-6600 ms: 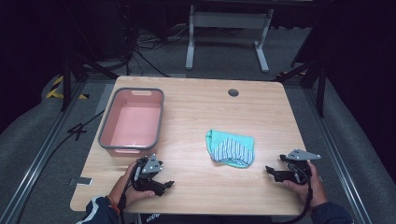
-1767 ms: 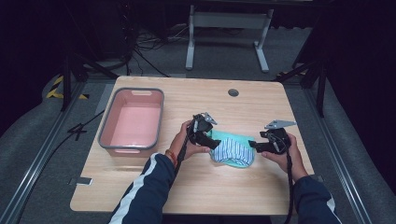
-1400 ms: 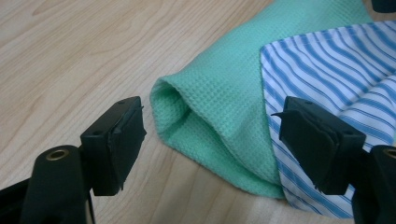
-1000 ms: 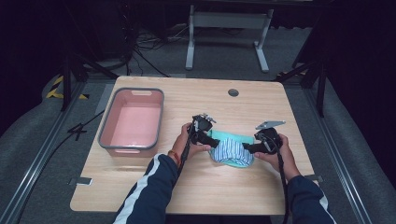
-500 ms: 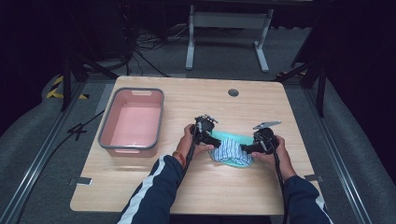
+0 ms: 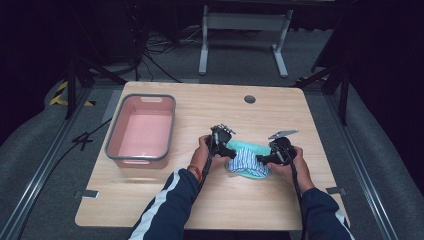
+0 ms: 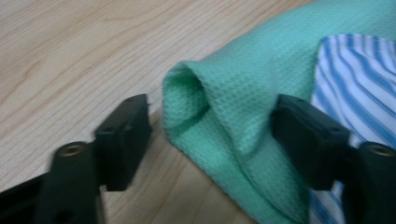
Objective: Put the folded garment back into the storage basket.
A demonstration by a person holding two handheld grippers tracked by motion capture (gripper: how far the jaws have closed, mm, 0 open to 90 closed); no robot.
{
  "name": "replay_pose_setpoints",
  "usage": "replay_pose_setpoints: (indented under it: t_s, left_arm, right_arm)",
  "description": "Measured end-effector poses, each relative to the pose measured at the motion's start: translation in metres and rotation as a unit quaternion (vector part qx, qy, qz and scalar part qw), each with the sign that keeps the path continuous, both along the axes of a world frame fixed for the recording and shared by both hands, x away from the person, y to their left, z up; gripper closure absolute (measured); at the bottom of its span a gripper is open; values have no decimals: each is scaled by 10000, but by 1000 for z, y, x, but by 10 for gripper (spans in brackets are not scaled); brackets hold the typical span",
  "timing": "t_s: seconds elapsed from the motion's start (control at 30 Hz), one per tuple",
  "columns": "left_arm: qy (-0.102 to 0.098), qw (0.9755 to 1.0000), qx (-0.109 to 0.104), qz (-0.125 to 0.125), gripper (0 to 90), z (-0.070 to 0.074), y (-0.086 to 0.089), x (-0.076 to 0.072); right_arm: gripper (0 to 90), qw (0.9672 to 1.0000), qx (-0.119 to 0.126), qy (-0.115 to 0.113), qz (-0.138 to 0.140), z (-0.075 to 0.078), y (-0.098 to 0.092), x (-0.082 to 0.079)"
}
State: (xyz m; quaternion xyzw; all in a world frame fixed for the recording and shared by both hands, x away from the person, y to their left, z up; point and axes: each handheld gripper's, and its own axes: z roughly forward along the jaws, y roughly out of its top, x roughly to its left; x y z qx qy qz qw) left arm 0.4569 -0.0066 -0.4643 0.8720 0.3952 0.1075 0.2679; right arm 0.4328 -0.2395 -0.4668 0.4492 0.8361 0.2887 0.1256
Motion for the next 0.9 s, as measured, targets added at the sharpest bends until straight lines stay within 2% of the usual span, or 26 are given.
replay_pose_setpoints:
  t_s: [0.1,0.13,0.27,0.3,0.4,0.47,0.6,0.73,0.9]
  left_arm:
    - [-34,10000,-35,-79,442,1,3,1]
    - [10,9999,-49,-98,470,1,5,1]
    - [27,9997,-71,-222,619,2,7,1]
    - [38,9997,-100,-241,619,2,8,1]
    - [51,9993,-150,-340,707,2,8,1]
    - [104,9993,-194,-316,756,2,9,1]
    - [119,9993,-159,-320,785,3,8,2]
    - [118,9993,-86,-335,802,4,6,2]
    - [217,9992,-209,-275,802,4,9,3]
  right_arm:
    - [401,10000,17,28,24,1,2,-1]
    - [429,10000,41,19,33,1,3,-1]
    - [583,9998,140,53,132,2,5,-1]
    - [583,9998,140,53,132,2,5,-1]
    - [662,9993,274,108,216,2,5,-1]
    - [697,9989,365,167,222,2,4,-1]
    - [758,9982,489,237,272,1,3,-1]
    - [778,9978,532,257,298,1,3,0]
    - [789,9980,492,241,314,2,4,-1]
